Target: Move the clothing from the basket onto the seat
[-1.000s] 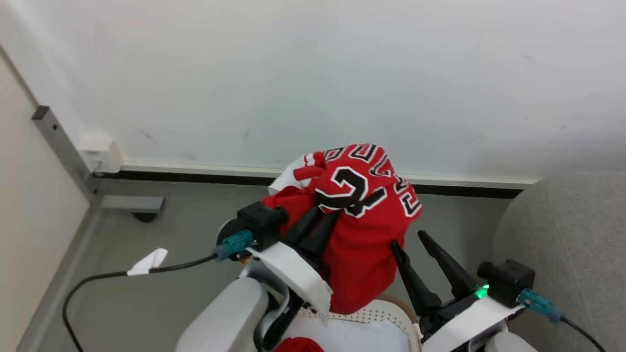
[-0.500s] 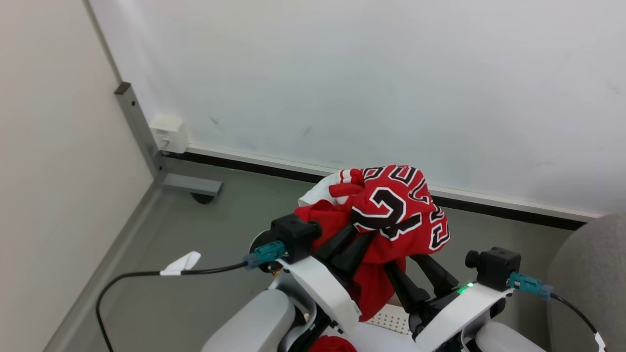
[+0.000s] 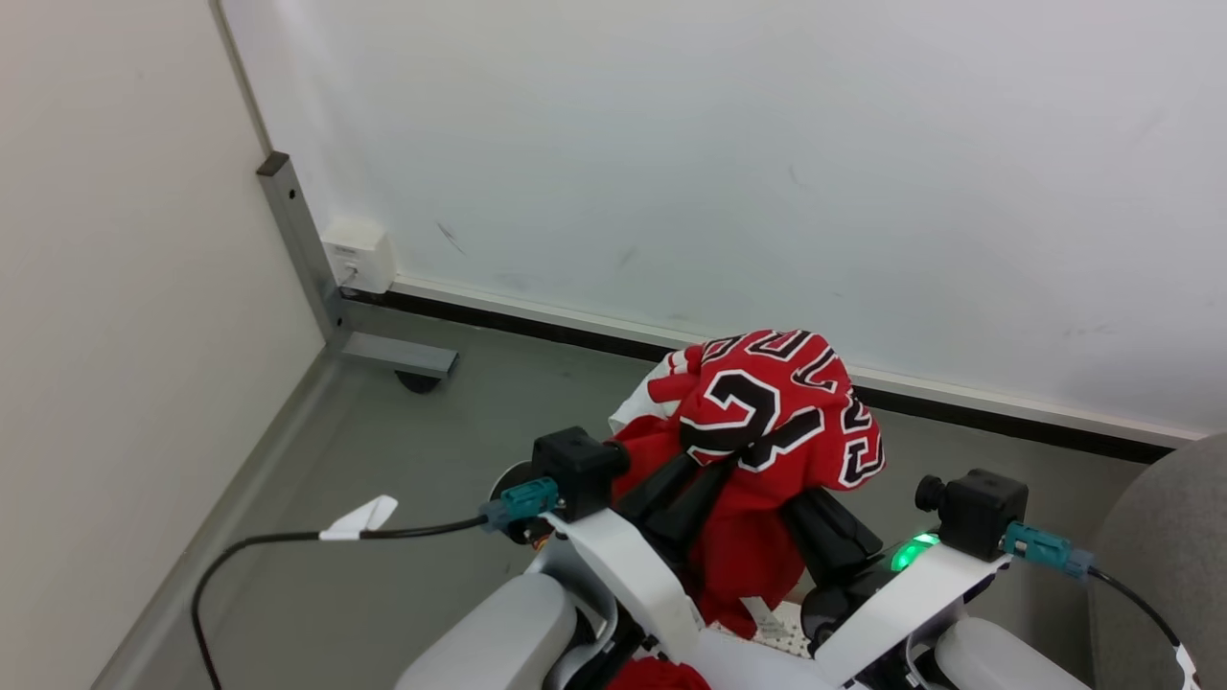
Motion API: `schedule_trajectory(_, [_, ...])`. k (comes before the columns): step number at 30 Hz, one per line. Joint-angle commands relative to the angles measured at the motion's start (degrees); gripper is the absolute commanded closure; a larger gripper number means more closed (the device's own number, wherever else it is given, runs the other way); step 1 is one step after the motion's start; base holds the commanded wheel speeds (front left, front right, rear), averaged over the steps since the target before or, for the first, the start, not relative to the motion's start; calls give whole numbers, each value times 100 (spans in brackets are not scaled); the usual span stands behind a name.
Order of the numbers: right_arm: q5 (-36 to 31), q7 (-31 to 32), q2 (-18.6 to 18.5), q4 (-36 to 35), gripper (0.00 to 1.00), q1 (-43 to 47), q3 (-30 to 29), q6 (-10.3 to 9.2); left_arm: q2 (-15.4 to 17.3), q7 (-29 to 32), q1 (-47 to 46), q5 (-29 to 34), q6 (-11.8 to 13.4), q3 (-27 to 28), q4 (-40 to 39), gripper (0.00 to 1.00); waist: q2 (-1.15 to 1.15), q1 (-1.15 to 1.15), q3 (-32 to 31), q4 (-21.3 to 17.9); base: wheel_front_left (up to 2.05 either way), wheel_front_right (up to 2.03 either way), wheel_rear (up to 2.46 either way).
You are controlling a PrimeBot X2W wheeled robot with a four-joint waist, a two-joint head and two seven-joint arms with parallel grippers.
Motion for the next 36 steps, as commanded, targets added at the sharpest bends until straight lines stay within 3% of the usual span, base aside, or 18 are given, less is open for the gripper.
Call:
schedule_trajectory(1, [-71, -21, -26, -48, 100, 92, -51, -10, 32, -41, 23, -64, 11, -7, 39, 100, 0, 0, 21, -48, 0, 0, 0])
schedule_trajectory(5, [-138, -20, -72, -111, 100, 158, -135, -10, 36, -69, 49, -88, 42, 33, 97, 100, 0, 0, 97, -149, 0, 0, 0])
schedule_trajectory(6, [-144, -20, -79, -130, 100, 186, -162, -10, 39, -82, 52, -75, 56, 39, 112, 92, 0, 0, 117, -185, 0, 0, 0])
schedule_trajectory(7, [-167, -20, -82, -145, 100, 213, -202, -10, 42, -92, 53, -73, 64, 36, 131, 67, 0, 0, 138, -220, 0, 0, 0])
schedule_trajectory(8, [-183, -20, -85, -165, 100, 235, -257, -10, 43, -100, 55, -67, 76, 35, 150, 21, 0, 0, 157, -259, 0, 0, 0])
schedule_trajectory(9, [-208, -20, -84, -183, 100, 251, -327, -10, 50, -114, 54, -60, 87, 43, 155, 0, 0, 0, 185, -305, 0, 0, 0])
schedule_trajectory(18, [-716, -19, -69, -290, 100, 427, -1102, -10, -1, -207, 214, -10, 97, 67, 28, 0, 0, 0, 398, -921, 0, 0, 0])
schedule_trajectory(32, [-1465, -12, -292, -560, 100, 588, -1977, -10, 128, -242, 585, 1007, 103, 640, -820, 0, 0, 0, 875, -2822, 0, 0, 0])
schedule_trajectory(36, [-1414, -12, -276, -667, 100, 678, -2324, -10, 113, -242, 668, 1154, 65, 680, -879, 0, 0, 0, 913, -3190, 0, 0, 0])
